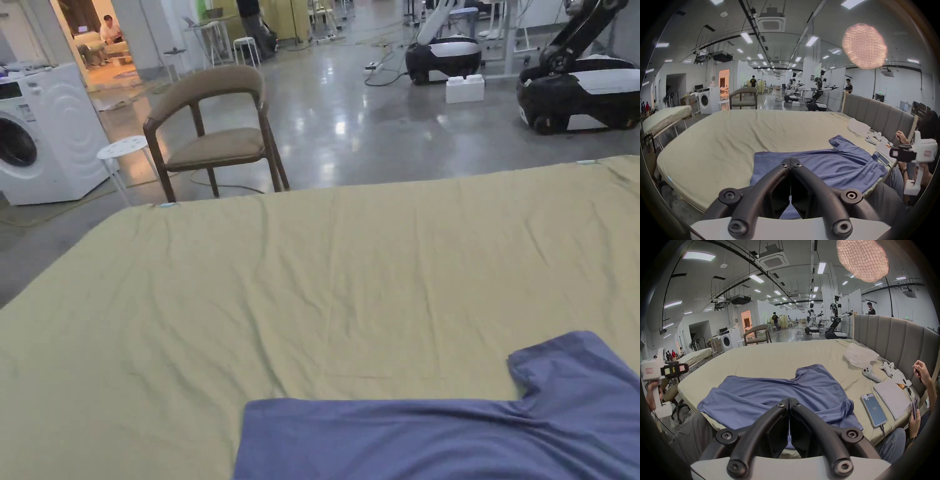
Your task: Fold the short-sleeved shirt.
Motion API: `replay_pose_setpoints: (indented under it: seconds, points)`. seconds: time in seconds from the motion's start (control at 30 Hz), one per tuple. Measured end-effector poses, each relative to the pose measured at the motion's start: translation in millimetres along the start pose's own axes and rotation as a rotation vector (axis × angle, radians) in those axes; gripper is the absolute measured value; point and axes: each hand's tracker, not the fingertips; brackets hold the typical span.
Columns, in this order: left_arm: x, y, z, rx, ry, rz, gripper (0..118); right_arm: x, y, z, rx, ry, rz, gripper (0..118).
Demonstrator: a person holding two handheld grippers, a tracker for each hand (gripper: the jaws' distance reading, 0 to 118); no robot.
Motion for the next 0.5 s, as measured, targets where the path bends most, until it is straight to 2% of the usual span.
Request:
replay_pose_setpoints:
  seconds: [0.03, 0.07, 0.1, 0.13, 0.33, 0.37, 0.43, 0.5]
  points:
    - [-10.4, 2.3, -17.4, -0.043, -0.011, 0.027, 8, 3.0, -1.6, -1.6, -0.008, 0.001, 0.006, 0]
    - [-21.3, 4.4, -37.5, -0.077, 0.004, 0.046, 19, 9.0, -5.0, -2.9, -0.023, 0.001, 0.007, 0]
    - [-32.5, 6.8, -60.4, -0.118, -0.004, 0.058, 37, 13.6, -7.5, -4.7, -0.04, -0.003, 0.008, 0]
    - [-43.0, 6.6, -82.2, -0.148, -0.01, 0.063, 45, 16.9, -9.6, -5.9, -0.049, -0.013, 0.007, 0]
    - [-85.2, 9.3, -222.7, -0.348, 0.058, 0.079, 50, 37.2, -19.9, -8.4, -0.111, -0.073, -0.051, 0]
    - [-92.9, 8.7, -241.4, -0.376, 0.07, 0.117, 53, 40.0, -21.2, -8.0, -0.12, -0.083, -0.055, 0]
    - [-98.9, 3.6, -268.8, -0.413, 0.125, 0.107, 64, 45.7, -23.3, -7.1, -0.133, -0.099, -0.065, 0]
    - [-102.2, -2.7, -289.7, -0.444, 0.179, 0.074, 65, 51.7, -25.2, -5.3, -0.147, -0.116, -0.071, 0]
